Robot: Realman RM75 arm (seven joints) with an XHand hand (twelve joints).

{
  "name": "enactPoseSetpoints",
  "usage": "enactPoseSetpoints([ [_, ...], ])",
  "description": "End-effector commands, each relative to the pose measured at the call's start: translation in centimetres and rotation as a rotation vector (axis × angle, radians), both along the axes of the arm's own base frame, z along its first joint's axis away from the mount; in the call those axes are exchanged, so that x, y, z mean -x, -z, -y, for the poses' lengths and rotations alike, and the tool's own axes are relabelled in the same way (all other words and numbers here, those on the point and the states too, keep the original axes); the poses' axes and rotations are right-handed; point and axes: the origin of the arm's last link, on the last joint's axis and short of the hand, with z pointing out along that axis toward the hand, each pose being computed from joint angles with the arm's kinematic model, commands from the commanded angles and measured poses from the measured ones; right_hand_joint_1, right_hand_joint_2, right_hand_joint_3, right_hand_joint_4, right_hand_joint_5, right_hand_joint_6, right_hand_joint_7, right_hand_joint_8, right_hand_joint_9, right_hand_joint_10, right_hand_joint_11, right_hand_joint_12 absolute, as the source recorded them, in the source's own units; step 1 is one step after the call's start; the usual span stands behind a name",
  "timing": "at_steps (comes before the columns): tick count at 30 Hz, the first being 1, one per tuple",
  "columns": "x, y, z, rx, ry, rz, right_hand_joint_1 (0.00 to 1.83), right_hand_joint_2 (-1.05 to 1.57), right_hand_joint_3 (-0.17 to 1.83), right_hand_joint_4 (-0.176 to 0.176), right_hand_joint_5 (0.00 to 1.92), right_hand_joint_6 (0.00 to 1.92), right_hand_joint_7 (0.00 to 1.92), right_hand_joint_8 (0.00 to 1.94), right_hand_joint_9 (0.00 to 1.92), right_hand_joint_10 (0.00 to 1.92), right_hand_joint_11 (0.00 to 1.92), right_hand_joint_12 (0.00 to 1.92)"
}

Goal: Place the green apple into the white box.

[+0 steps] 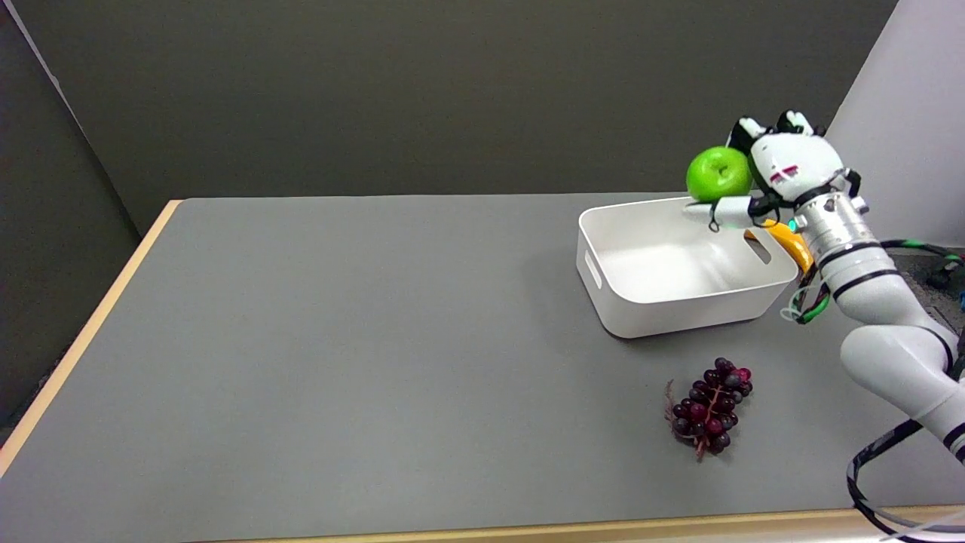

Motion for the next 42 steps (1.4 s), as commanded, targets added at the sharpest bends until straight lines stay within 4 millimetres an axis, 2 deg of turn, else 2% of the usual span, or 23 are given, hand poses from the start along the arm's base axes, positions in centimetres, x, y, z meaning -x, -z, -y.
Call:
enactPoseSetpoints([
  [1,6.6,0.7,-1.3,-0.005,0.179,0.03,1.09,1.27,0.26,-0.121,0.47,1.59,0.61,1.88,0.68,1.92,0.0,1.92],
  [8,8.8,0.6,-1.7,0.009,0.235,0.048,1.09,1.28,0.25,-0.119,0.46,1.6,0.6,1.88,0.7,1.92,0.06,1.92],
  [12,9.0,0.5,-1.7,0.015,0.228,0.076,1.08,1.28,0.26,-0.115,0.46,1.61,0.6,1.88,0.7,1.92,0.09,1.92],
  [14,8.9,0.4,-1.8,0.023,0.21,0.126,1.07,1.32,0.19,-0.112,0.44,1.63,0.6,1.88,0.63,1.92,0.06,1.92],
  [15,8.9,0.4,-1.8,0.025,0.205,0.143,1.05,1.28,0.28,-0.101,0.42,1.54,0.58,1.79,0.59,1.88,0.04,1.92],
  [17,8.9,0.4,-1.8,0.026,0.201,0.159,0.92,0.92,0.98,-0.034,0.4,0.97,0.5,1.23,0.5,1.59,0.01,1.89],
  [19,8.9,0.5,-1.8,0.024,0.202,0.161,0.67,0.79,0.87,0.017,0.27,0.84,0.39,0.59,0.36,1.0,0.16,1.47],
  [21,9.1,0.6,-1.8,0.022,0.208,0.162,0.49,0.69,0.98,0.044,0.24,0.55,0.26,0.41,0.21,0.72,0.07,1.18],
  [25,9.3,0.8,-1.8,0.017,0.212,0.161,0.48,0.68,0.92,0.05,0.24,0.5,0.24,0.35,0.17,0.69,0.01,1.21],
  [31,8.7,1.3,-1.5,-0.002,0.193,0.165,0.36,0.64,0.99,0.063,0.2,0.49,0.16,0.32,0.07,0.62,0.0,1.12],
  [32,8.4,1.5,-1.4,-0.008,0.184,0.164,0.34,0.63,0.99,0.073,0.19,0.48,0.13,0.29,0.04,0.56,0.0,1.09],
  [34,7.9,1.8,-1.3,-0.017,0.166,0.161,0.31,0.58,0.95,0.117,0.14,0.47,0.04,0.14,0.0,0.39,0.0,0.98],
  [36,7.3,2.2,-1.2,-0.034,0.139,0.184,0.28,0.58,0.95,0.121,0.13,0.47,0.01,0.15,0.0,0.34,0.0,0.95],
  [40,5.8,2.7,-1.0,-0.077,0.057,0.246,0.32,0.6,0.99,0.136,0.07,0.45,0.0,0.0,0.03,0.05,0.0,0.83],
  [42,5.1,3.0,-1.0,-0.093,0.035,0.236,0.25,0.55,0.94,0.128,0.06,0.37,0.0,0.0,0.0,0.04,0.0,0.78],
])
